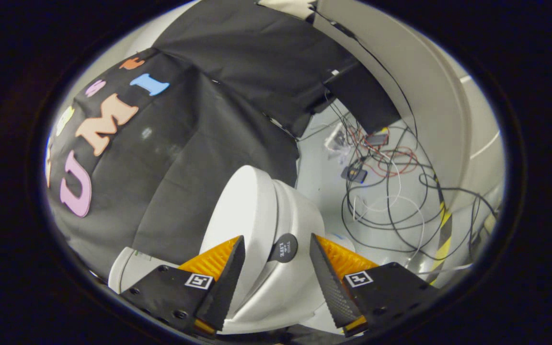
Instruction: Open the toilet lid.
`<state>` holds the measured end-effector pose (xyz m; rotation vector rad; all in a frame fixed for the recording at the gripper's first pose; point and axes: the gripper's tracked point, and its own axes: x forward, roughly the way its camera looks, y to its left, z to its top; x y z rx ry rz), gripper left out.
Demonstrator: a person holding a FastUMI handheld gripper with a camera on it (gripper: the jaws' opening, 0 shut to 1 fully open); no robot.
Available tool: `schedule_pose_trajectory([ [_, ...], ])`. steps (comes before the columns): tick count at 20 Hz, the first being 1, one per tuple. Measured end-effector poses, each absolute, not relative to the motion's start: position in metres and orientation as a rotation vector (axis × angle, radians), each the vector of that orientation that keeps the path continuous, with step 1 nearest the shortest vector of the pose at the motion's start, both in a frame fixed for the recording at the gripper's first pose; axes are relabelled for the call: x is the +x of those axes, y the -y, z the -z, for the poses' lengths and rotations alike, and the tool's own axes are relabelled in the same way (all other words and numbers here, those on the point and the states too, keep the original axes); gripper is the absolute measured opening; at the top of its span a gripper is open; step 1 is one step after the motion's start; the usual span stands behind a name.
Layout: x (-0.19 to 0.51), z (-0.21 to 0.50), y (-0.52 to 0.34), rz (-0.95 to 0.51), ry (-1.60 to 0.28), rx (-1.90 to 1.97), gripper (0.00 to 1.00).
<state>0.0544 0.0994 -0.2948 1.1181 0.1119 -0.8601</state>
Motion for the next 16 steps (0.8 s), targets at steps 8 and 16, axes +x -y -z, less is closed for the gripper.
schedule_pose_trajectory([
  [8,0.073,0.322,-0.098,0.791,-0.179,1.285,0.35],
  [16,0.083,0.320,-0.095,0.712,-0.198,1.261,0.15],
])
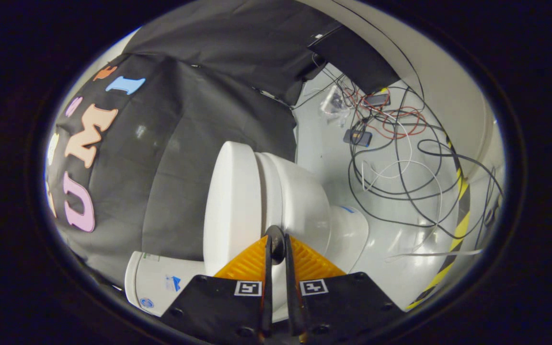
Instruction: Open the toilet lid.
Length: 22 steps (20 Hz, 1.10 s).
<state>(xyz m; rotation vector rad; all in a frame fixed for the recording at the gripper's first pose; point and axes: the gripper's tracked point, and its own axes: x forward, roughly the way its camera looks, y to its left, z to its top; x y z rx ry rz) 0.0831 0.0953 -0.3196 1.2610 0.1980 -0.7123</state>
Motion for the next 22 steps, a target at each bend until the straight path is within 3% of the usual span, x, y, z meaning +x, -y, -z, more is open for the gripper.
schedule_pose_trajectory([
  [9,0.084,0.283,-0.100,0.642,-0.205,1.111,0.15],
  [22,0.111,0.161,-0.137,0.477,-0.115,0.798,0.15],
])
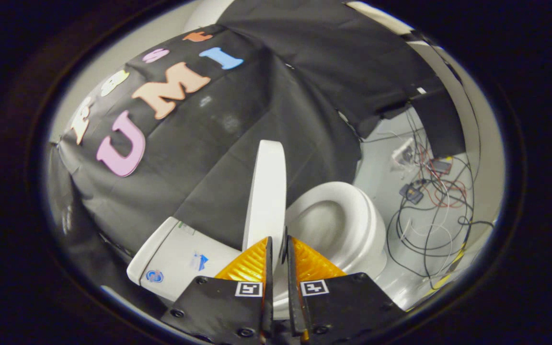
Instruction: Open the toilet lid.
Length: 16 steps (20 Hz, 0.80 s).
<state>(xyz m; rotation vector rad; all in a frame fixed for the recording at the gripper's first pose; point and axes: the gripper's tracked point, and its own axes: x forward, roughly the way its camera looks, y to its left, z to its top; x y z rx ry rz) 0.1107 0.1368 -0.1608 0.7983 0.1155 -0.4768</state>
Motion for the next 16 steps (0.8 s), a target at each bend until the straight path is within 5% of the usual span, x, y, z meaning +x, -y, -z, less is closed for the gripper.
schedule_pose_trajectory([
  [16,0.162,0.064,-0.240,0.232,-0.158,0.330,0.15],
])
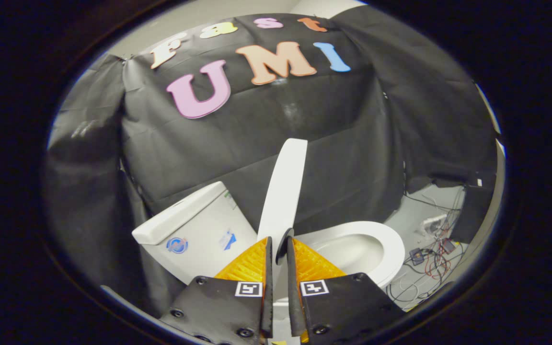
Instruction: Open the toilet lid.
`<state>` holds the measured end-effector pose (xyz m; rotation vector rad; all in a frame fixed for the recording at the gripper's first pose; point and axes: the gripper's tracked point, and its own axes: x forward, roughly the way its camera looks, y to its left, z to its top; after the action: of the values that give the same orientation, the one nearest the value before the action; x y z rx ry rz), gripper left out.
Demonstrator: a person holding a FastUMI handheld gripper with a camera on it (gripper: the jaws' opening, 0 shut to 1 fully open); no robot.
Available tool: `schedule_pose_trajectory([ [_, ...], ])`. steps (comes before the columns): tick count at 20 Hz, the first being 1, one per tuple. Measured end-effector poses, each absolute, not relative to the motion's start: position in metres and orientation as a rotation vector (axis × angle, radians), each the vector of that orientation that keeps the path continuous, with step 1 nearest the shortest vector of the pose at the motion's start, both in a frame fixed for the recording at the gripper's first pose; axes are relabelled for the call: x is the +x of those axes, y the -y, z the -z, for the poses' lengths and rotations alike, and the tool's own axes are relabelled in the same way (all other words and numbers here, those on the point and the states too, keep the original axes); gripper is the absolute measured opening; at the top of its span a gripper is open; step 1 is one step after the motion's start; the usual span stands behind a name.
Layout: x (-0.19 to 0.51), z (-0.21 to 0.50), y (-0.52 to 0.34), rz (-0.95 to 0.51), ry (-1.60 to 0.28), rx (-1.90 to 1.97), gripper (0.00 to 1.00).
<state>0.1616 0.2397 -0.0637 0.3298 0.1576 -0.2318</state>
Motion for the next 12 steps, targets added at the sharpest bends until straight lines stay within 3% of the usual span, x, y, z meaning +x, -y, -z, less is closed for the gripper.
schedule_pose_trajectory([
  [10,0.205,0.037,-0.335,0.013,-0.149,0.254,0.15],
  [12,0.214,0.035,-0.351,-0.034,-0.144,0.272,0.20],
])
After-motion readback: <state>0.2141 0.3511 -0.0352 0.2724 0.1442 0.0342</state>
